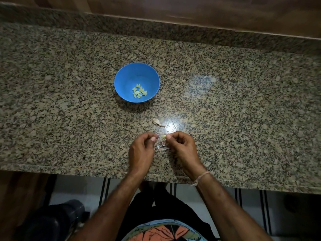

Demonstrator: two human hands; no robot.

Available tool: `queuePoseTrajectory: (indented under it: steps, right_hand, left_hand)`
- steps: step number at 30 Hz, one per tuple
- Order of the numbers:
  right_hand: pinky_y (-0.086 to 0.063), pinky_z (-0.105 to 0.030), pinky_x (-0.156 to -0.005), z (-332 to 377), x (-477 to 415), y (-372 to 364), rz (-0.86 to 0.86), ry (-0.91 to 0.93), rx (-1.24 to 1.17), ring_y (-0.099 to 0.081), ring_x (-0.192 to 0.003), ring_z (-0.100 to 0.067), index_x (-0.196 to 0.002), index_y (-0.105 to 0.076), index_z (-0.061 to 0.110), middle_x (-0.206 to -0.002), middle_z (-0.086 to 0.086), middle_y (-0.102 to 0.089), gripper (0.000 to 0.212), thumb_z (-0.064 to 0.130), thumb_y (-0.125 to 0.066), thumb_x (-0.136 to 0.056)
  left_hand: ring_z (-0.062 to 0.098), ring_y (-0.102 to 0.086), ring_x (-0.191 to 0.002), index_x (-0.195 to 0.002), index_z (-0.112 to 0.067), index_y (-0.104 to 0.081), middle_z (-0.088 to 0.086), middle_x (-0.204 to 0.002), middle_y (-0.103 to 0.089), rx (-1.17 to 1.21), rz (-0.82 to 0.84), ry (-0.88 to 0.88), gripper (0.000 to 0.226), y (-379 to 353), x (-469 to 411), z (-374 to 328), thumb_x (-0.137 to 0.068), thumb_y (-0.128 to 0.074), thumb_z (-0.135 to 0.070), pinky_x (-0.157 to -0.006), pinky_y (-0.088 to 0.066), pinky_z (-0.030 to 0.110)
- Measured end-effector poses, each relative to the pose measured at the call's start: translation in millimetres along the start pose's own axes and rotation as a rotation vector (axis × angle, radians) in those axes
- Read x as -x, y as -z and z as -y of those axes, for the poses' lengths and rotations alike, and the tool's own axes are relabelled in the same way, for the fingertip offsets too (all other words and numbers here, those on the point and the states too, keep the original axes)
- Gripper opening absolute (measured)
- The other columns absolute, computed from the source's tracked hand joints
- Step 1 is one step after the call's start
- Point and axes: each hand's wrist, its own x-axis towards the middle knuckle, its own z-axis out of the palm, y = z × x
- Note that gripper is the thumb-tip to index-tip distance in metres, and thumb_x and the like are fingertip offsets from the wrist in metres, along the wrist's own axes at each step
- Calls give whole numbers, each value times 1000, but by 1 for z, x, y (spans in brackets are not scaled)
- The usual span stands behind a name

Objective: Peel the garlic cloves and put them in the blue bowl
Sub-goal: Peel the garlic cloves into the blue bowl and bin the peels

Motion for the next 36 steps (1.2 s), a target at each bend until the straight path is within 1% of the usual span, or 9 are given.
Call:
queuePoseTrajectory:
  steps: [4,7,12,15,20,23,26,29,36]
  right_hand:
    - [-61,-31,-78,4,2,-10,26,19,44,-75,-91,-24,-97,-73,2,-94,-12,-77,22,24,-75,-96]
    - [-62,-34,-85,4,1,-16,23,38,99,-75,-97,-21,-104,-76,6,-100,-7,-78,17,22,-72,-99]
    - [-61,-40,-98,-2,2,-2,-104,113,235,-74,-105,-12,-107,-77,19,-109,2,-77,12,17,-75,-95]
    - [-59,-40,-100,-6,10,12,-154,112,293,-72,-105,-6,-107,-77,22,-110,7,-76,13,17,-76,-95]
    - [-60,-32,-97,-11,27,29,-215,119,364,-69,-104,0,-120,-73,18,-116,10,-72,26,10,-73,-95]
    - [-57,-21,-93,-17,31,35,-215,174,463,-64,-107,3,-127,-69,19,-120,14,-65,36,11,-76,-93]
    - [-53,-9,-87,-22,32,41,-200,209,538,-61,-104,4,-131,-67,21,-121,11,-61,44,10,-79,-90]
    - [-54,-12,-91,-24,28,44,-156,248,600,-60,-102,4,-135,-64,22,-119,9,-58,51,12,-82,-88]
    - [-39,-2,-97,-16,9,55,52,303,755,-49,-114,-2,-148,-52,19,-129,8,-48,63,13,-79,-91]
  left_hand:
    - [0,-70,-99,-108,-36,-74,-20,-103,-75,56,80,-80,13,5,1,-5,-96,-74,-37,-82,-61,33]
    - [3,-71,-89,-103,-32,-75,-16,-95,-75,23,1,-60,10,15,-4,2,-93,-77,-35,-75,-63,36]
    - [0,-63,-86,-103,-25,-73,-6,-111,-68,-238,-106,-112,12,43,-30,22,-93,-78,-20,-63,-49,17]
    - [4,-63,-92,-119,-20,-68,-3,-124,-59,-331,-74,-195,30,48,-31,26,-92,-79,-14,-65,-44,9]
    - [11,-60,-103,-134,-19,-58,-5,-130,-48,-298,95,-325,51,22,-3,23,-90,-80,-27,-73,-55,20]
    - [12,-54,-107,-139,-17,-56,-1,-127,-49,-403,190,-422,61,2,1,22,-87,-83,-33,-77,-50,26]
    - [15,-56,-100,-129,-18,-62,-2,-116,-54,-452,143,-433,52,-9,-2,20,-84,-87,-28,-72,-45,27]
    - [14,-58,-92,-116,-21,-68,-6,-104,-55,-422,104,-433,38,-16,-1,15,-83,-87,-20,-70,-51,31]
    - [10,-58,-79,-87,-18,-67,-8,-88,-57,-357,19,-348,14,-27,1,9,-94,-73,-8,-64,-47,15]
